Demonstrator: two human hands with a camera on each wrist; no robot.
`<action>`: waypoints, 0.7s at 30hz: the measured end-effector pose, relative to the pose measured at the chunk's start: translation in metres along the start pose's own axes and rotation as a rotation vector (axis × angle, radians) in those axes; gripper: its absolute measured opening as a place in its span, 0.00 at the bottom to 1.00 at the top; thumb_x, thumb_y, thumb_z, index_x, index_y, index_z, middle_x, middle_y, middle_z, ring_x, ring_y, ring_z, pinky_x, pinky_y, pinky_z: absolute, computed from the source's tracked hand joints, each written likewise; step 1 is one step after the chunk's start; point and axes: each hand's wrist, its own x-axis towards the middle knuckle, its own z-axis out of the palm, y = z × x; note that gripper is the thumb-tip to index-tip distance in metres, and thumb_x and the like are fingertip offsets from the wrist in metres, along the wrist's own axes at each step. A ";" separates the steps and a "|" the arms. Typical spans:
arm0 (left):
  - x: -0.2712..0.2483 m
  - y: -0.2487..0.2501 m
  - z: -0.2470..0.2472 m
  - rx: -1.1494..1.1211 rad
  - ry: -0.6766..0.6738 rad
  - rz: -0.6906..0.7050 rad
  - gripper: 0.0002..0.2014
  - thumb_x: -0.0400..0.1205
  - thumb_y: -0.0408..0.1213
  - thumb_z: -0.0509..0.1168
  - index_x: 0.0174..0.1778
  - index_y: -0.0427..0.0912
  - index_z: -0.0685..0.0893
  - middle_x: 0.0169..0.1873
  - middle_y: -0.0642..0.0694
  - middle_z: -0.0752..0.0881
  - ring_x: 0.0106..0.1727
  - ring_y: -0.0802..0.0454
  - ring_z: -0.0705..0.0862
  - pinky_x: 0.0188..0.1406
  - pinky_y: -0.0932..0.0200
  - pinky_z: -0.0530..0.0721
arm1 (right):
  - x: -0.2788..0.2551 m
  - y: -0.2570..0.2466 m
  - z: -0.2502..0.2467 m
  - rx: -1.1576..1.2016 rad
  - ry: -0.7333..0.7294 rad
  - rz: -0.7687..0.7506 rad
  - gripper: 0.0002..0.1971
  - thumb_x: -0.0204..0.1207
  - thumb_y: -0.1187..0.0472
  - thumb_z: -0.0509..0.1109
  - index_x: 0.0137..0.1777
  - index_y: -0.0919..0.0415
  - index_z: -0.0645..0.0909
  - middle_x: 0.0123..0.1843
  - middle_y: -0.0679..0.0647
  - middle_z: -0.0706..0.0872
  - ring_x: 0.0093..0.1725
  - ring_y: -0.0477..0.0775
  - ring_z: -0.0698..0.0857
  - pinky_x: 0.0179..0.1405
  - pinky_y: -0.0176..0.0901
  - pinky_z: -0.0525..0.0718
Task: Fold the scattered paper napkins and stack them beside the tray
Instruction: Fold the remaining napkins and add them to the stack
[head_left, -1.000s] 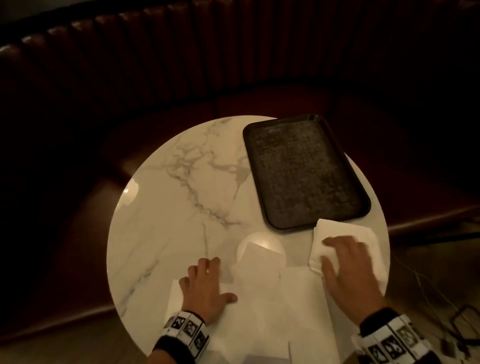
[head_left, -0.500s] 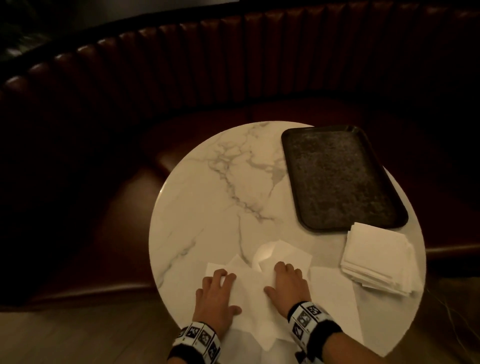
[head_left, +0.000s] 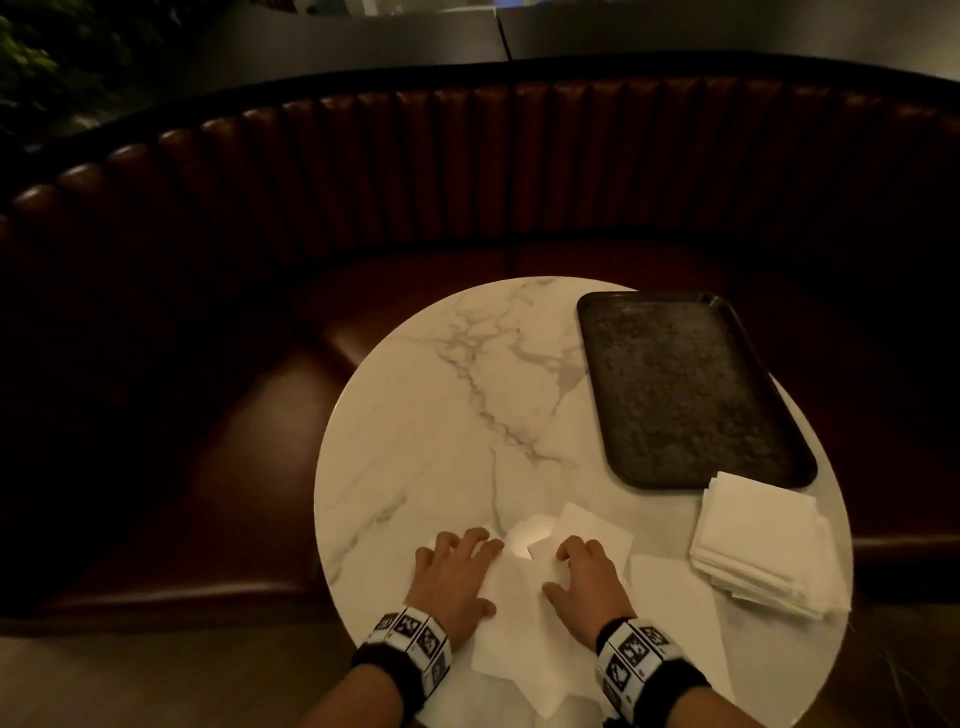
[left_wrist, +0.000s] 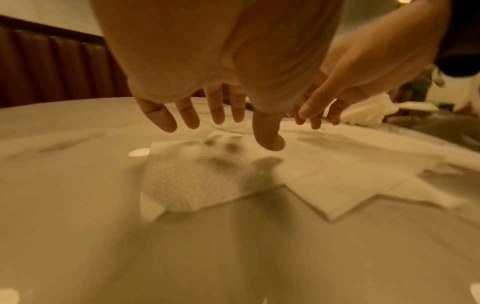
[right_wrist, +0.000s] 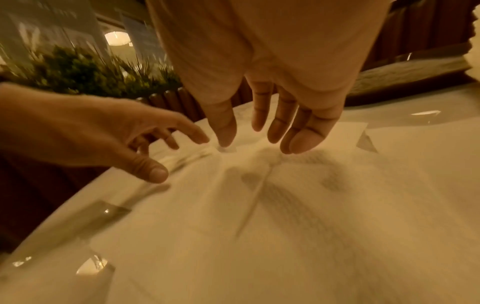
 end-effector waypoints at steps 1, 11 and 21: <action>0.006 0.001 -0.001 0.057 -0.037 0.028 0.37 0.76 0.50 0.70 0.79 0.58 0.61 0.77 0.56 0.64 0.74 0.43 0.65 0.67 0.43 0.64 | -0.001 0.002 0.002 -0.015 -0.019 0.012 0.17 0.74 0.56 0.70 0.61 0.53 0.71 0.60 0.50 0.72 0.60 0.55 0.77 0.61 0.45 0.77; 0.028 -0.002 0.002 0.156 -0.128 0.060 0.24 0.73 0.45 0.71 0.63 0.51 0.71 0.62 0.50 0.78 0.64 0.43 0.72 0.62 0.43 0.63 | -0.012 0.019 0.004 0.055 0.018 -0.007 0.20 0.75 0.60 0.67 0.66 0.53 0.68 0.63 0.50 0.74 0.63 0.53 0.77 0.65 0.43 0.76; 0.020 0.003 0.001 0.010 -0.078 -0.014 0.22 0.72 0.46 0.68 0.60 0.56 0.71 0.60 0.53 0.70 0.62 0.47 0.69 0.59 0.49 0.67 | -0.006 0.005 0.008 0.183 0.098 -0.021 0.17 0.77 0.64 0.67 0.64 0.50 0.73 0.57 0.48 0.82 0.55 0.47 0.80 0.59 0.36 0.78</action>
